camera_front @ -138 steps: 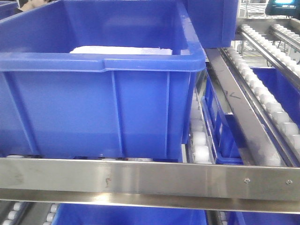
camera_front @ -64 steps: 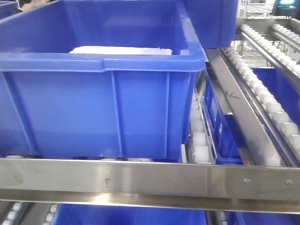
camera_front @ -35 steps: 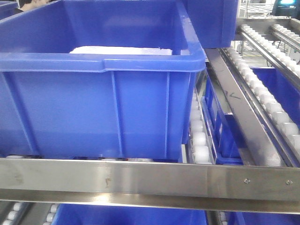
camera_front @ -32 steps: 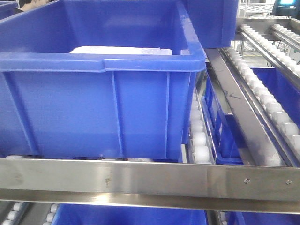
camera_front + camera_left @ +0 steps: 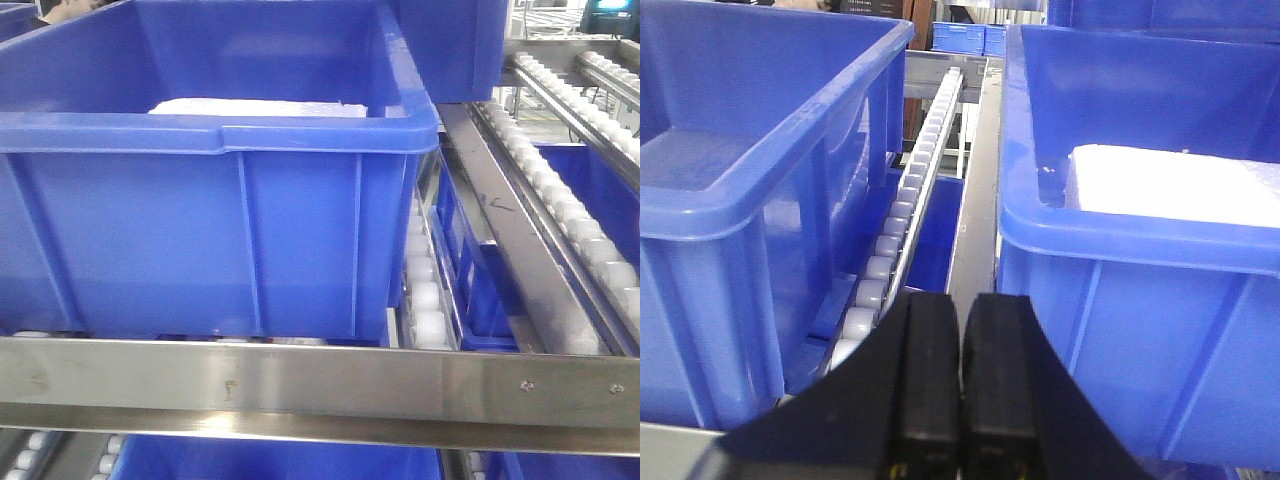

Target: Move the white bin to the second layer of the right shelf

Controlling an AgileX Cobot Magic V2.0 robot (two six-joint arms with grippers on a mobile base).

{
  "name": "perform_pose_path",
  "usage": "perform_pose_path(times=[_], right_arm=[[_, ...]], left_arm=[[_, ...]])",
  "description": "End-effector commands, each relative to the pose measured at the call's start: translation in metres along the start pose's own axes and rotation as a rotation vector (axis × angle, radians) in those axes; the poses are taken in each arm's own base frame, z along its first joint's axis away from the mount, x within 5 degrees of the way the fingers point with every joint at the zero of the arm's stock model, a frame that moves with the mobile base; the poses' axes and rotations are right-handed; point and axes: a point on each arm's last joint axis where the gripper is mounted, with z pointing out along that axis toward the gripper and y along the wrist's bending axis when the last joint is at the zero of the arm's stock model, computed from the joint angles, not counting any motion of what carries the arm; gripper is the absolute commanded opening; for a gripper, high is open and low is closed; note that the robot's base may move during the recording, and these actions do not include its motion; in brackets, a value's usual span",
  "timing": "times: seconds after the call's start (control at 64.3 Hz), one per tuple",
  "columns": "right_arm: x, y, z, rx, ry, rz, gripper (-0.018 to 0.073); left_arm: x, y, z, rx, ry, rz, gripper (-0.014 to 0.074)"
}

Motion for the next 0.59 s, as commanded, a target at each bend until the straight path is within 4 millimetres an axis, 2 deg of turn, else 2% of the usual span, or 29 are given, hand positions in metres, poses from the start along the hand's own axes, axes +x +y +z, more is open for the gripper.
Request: perform_pose_path(times=[0.0, 0.575], right_arm=[[-0.0098, -0.0010, -0.0018, 0.013, -0.113, -0.009, 0.0049], [-0.0097, -0.0010, -0.0018, 0.013, -0.112, -0.009, 0.0049]], left_arm=[[0.0010, 0.0008, -0.0003, -0.001, -0.071, -0.006, 0.0085], [0.0010, 0.0008, -0.0003, -0.001, -0.071, -0.006, 0.0085]])
